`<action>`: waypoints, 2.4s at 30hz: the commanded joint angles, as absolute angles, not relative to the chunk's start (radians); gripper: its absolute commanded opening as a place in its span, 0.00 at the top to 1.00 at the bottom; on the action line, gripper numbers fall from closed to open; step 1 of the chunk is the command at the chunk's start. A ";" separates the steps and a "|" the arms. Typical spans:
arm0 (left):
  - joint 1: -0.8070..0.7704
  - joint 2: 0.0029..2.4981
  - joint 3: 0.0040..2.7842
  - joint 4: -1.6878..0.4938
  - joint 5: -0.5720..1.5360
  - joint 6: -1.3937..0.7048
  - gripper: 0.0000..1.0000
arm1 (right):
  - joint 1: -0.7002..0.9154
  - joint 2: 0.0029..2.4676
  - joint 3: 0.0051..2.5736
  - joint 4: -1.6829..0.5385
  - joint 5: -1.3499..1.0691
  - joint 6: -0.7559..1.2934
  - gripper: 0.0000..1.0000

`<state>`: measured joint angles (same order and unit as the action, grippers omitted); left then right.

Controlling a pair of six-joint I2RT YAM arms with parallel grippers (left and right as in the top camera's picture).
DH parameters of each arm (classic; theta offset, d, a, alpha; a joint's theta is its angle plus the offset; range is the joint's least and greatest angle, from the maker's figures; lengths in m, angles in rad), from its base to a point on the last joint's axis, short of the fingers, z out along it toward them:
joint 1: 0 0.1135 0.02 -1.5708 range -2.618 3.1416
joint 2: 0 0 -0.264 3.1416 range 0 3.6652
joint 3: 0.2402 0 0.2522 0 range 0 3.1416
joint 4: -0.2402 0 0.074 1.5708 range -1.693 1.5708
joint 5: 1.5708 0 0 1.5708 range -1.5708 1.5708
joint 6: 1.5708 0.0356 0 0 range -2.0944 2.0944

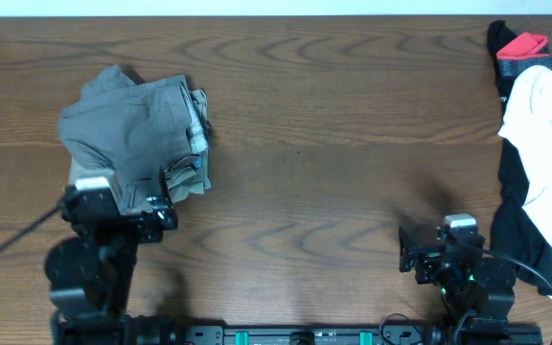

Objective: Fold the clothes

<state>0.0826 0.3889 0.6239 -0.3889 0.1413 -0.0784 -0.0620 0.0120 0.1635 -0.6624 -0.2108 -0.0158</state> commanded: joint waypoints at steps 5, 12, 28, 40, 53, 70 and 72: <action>0.114 0.193 0.390 -0.136 0.200 -0.085 0.02 | -0.052 0.006 0.161 -0.663 -0.216 -0.031 0.01; 0.113 0.087 0.215 0.083 0.202 -0.088 0.02 | -0.052 0.006 0.161 -0.663 -0.216 -0.031 0.01; 0.074 0.002 0.004 0.183 0.201 -0.103 0.02 | -0.052 0.006 0.161 -0.663 -0.216 -0.031 0.01; 0.074 0.004 0.004 -0.047 0.201 -0.103 0.02 | -0.052 0.006 0.161 -0.663 -0.216 -0.031 0.01; 0.074 0.019 0.004 -0.051 0.198 -0.103 0.02 | -0.052 0.006 0.161 -0.663 -0.216 -0.031 0.01; 0.074 0.019 0.004 -0.051 0.198 -0.103 0.02 | -0.052 0.006 0.161 -0.663 -0.214 -0.031 0.01; 0.074 0.019 0.004 -0.051 0.198 -0.103 0.02 | -0.052 0.006 0.161 -0.663 -0.214 -0.031 0.01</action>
